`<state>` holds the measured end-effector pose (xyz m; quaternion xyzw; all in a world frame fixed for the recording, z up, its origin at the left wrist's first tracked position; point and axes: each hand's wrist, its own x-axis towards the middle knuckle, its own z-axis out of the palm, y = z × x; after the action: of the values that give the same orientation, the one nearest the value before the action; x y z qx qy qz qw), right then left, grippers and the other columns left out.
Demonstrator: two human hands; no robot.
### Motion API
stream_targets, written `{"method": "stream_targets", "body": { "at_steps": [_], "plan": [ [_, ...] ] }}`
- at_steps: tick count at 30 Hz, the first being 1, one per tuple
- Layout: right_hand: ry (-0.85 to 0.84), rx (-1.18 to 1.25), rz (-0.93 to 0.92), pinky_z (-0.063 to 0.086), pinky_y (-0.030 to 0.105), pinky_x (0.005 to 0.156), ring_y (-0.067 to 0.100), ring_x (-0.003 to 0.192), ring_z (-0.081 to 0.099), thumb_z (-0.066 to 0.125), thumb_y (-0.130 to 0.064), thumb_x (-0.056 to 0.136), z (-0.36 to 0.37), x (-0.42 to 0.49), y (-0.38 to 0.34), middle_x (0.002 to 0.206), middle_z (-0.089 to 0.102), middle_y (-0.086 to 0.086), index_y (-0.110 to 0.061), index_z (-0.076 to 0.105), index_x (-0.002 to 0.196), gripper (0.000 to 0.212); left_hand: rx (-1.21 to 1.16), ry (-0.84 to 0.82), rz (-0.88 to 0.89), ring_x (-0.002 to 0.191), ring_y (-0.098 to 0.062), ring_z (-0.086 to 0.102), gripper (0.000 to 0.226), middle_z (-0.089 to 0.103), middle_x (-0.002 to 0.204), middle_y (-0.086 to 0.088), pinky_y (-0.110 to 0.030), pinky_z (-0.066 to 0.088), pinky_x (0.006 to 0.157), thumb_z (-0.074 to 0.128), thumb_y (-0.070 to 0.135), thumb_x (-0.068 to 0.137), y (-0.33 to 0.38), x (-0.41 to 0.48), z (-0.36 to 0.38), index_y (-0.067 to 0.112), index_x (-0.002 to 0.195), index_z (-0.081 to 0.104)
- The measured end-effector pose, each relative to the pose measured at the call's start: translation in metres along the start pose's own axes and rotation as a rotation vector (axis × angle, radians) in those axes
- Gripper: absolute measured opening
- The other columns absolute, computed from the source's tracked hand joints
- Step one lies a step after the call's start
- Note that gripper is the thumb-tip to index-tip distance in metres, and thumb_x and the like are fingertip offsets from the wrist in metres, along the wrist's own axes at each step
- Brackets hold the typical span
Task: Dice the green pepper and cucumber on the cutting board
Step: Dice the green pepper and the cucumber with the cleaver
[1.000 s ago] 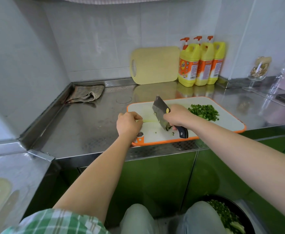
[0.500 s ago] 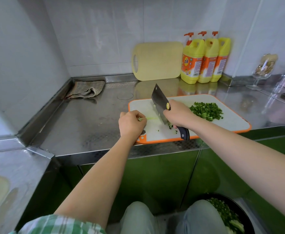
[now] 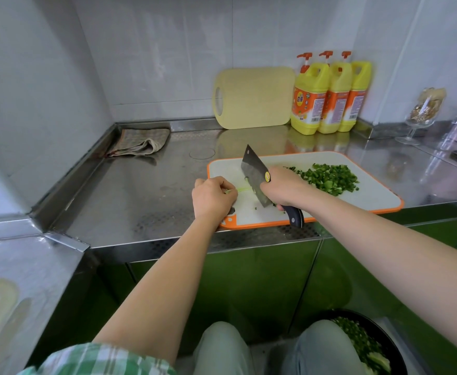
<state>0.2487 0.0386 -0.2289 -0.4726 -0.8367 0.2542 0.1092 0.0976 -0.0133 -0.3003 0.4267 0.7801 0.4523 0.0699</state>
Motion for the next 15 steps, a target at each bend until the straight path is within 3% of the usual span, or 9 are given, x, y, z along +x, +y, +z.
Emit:
{"method": "stream_targets", "body": {
  "at_steps": [6,15],
  "plan": [
    [0.042,-0.001,-0.028,0.045,0.029,0.051,0.026,0.050,0.059,0.040,-0.016,0.095,-0.0004,0.0001,0.0004,0.075,0.054,0.009,-0.006,0.046,0.101,0.013,0.010,0.002,-0.008,0.109,-0.016,0.044,0.010,0.064,0.084,0.001,-0.040,0.053,0.084,0.063,0.022,0.076,0.0013,-0.0022,-0.0016,0.031,0.073,0.067],
    [0.022,-0.046,-0.018,0.042,0.024,0.046,0.024,0.048,0.058,0.040,-0.014,0.095,-0.0008,0.0008,-0.0036,0.066,0.051,0.007,-0.006,0.046,0.093,0.010,0.003,-0.003,0.007,0.103,-0.014,0.040,0.013,0.068,0.077,0.007,-0.040,0.051,0.085,0.064,0.019,0.077,0.0035,-0.0043,-0.0039,0.030,0.070,0.066]
  ]
}}
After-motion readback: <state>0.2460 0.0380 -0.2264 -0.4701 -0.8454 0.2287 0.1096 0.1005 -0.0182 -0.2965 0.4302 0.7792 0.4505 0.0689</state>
